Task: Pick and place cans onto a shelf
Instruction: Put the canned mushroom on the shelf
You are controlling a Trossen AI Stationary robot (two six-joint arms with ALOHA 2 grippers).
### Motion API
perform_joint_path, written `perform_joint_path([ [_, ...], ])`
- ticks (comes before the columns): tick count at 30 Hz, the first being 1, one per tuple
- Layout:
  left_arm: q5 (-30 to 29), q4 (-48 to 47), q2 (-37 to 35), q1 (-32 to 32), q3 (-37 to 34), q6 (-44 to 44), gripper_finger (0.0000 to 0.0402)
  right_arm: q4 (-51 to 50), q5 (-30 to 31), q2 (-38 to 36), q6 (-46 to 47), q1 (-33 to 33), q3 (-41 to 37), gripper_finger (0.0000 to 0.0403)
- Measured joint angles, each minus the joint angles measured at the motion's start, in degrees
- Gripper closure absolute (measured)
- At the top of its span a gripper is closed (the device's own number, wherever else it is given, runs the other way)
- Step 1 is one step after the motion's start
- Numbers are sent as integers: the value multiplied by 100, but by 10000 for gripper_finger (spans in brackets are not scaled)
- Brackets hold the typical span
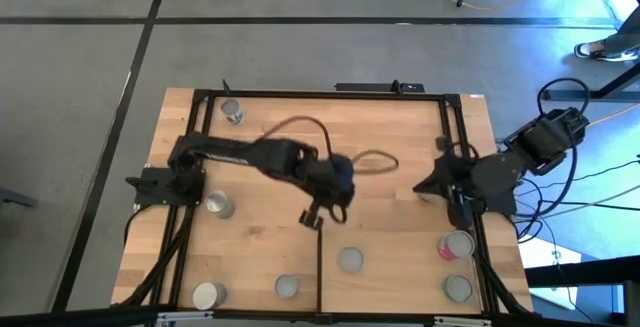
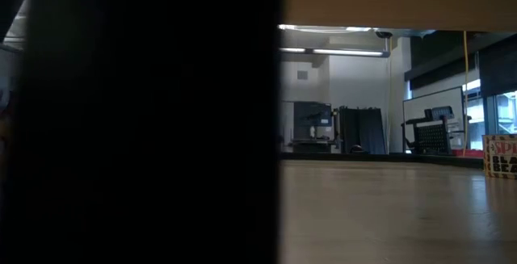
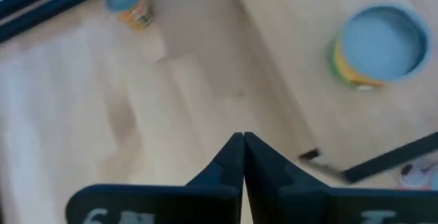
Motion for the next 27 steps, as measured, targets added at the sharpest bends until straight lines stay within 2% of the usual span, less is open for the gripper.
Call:
perform_joint_path([
  [4,9,-131,-228,340,-2,72,401,196,-429,9,-407,0,-488,393],
  [8,46,-341,-533,663,-2,203,401,887,-839,0,-559,-59,-1024,393],
  [16,326,-949,-1159,1172,2,524,401,2564,-1454,209,-252,-530,-1873,393],
  [21,693,-1224,-1431,1375,3,632,401,3063,-2086,826,-311,-807,-1835,393],
  [27,744,-1638,-1725,1488,-7,643,401,3184,-2987,1471,-380,-802,-1733,393],
])
